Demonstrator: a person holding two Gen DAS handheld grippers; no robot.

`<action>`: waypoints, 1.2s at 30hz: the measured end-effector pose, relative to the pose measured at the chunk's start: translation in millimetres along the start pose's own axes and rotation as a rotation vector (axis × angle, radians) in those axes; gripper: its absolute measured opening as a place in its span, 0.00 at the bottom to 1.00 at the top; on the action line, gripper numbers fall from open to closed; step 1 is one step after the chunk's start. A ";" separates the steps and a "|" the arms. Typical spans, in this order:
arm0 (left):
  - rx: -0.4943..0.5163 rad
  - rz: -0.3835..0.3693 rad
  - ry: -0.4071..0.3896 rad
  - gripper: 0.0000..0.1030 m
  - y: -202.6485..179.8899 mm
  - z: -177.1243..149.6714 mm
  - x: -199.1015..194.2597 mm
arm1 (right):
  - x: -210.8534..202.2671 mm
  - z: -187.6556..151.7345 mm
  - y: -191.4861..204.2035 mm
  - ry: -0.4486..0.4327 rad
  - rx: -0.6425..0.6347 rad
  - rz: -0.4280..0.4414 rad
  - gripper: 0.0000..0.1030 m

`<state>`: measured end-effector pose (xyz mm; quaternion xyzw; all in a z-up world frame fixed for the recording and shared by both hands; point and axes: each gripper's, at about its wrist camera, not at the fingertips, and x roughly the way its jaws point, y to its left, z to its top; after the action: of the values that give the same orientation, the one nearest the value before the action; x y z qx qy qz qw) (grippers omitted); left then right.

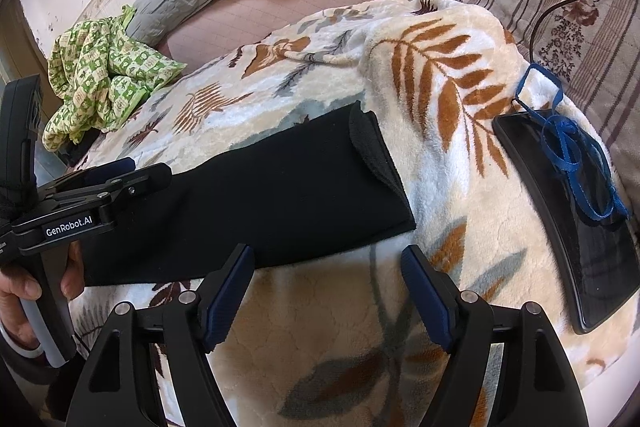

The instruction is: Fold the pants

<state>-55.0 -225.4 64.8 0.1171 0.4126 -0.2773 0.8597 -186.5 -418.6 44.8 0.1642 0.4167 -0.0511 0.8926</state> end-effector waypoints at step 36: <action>-0.029 -0.009 0.020 0.82 -0.1 3.3 8.4 | -13.5 6.1 13.3 -0.041 -0.100 -0.134 0.79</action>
<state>-48.7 -230.1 60.4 0.1055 0.4255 -0.2743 0.8559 -187.8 -408.7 62.0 0.0900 0.4105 -0.0933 0.9026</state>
